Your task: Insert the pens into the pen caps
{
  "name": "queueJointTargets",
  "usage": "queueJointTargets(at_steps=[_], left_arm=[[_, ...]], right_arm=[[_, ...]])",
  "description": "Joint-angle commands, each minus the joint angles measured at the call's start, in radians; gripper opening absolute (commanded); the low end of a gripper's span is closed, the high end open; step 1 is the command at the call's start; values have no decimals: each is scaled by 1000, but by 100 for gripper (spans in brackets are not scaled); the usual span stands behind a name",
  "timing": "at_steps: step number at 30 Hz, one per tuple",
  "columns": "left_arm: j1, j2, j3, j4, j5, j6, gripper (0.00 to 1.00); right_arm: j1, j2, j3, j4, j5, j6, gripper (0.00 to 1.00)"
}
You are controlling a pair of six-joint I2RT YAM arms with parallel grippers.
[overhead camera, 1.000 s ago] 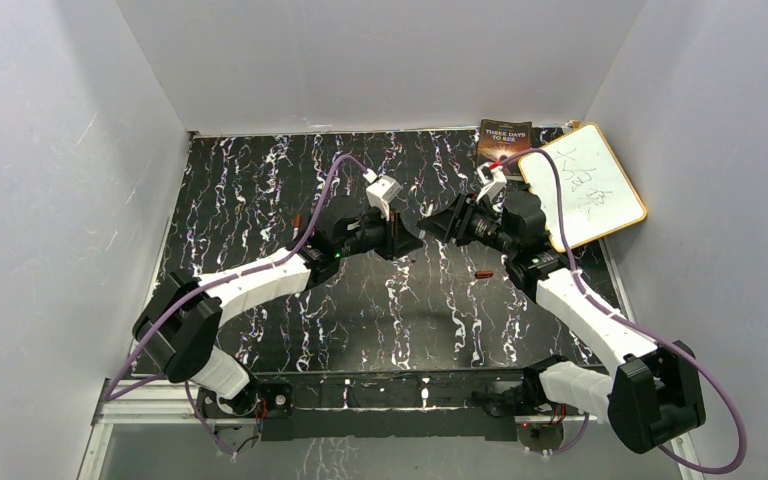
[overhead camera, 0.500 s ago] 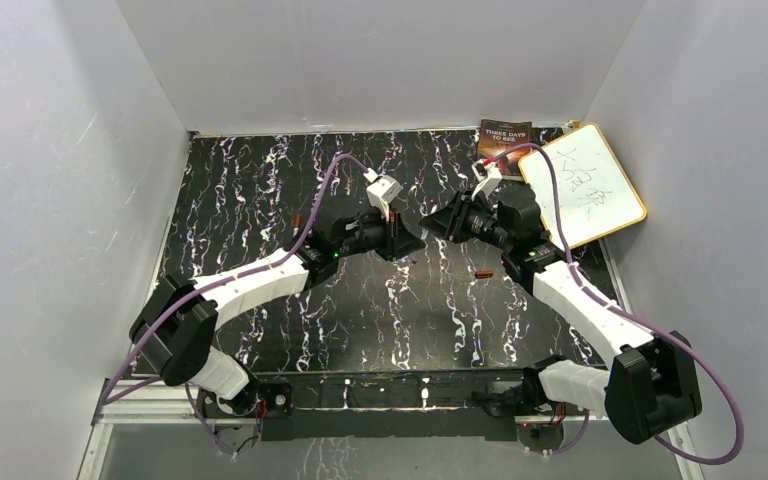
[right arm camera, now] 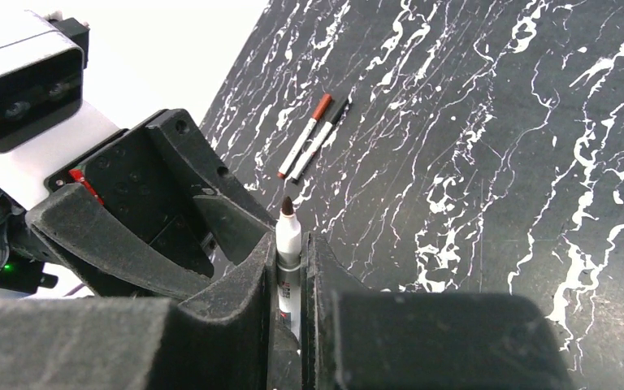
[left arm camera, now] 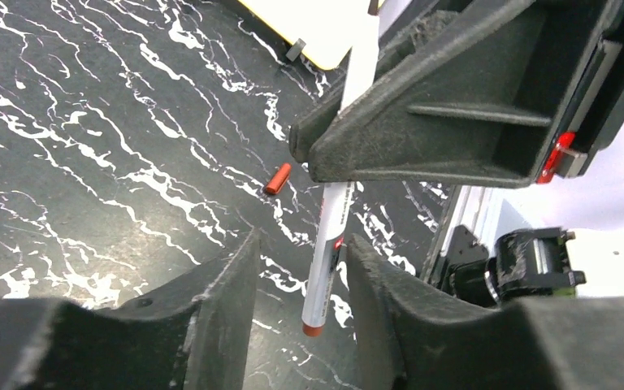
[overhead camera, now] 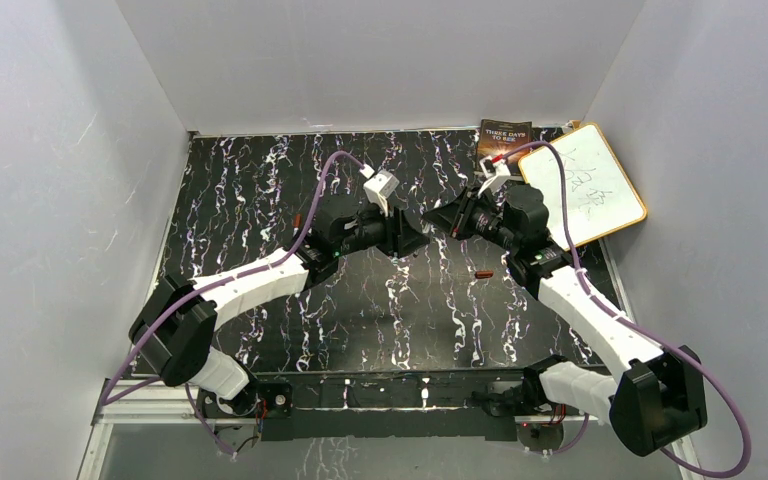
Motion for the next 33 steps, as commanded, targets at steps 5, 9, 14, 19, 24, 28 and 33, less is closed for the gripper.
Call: queueJointTargets(at_steps=[5,9,14,19,24,28,33], left_arm=[[0,-33,-2,102,-14,-17,44],[0,-33,3,128,-7,-26,34],[0,-22,25,104,5,-32,26],[0,-21,14,118,26,-46,13],[0,-28,8,117,46,-46,0],[0,-46,-3,107,22,-29,0],[7,-65,-10,24,-82,9,0]], right_arm=[[18,-36,12,89,-2,39,0],[26,-38,10,81,2,40,0],[33,-39,14,83,6,46,0],[34,-38,22,79,2,47,0],[34,-35,24,79,0,47,0],[35,-36,26,68,12,39,5],[34,-113,5,12,103,-24,55]])
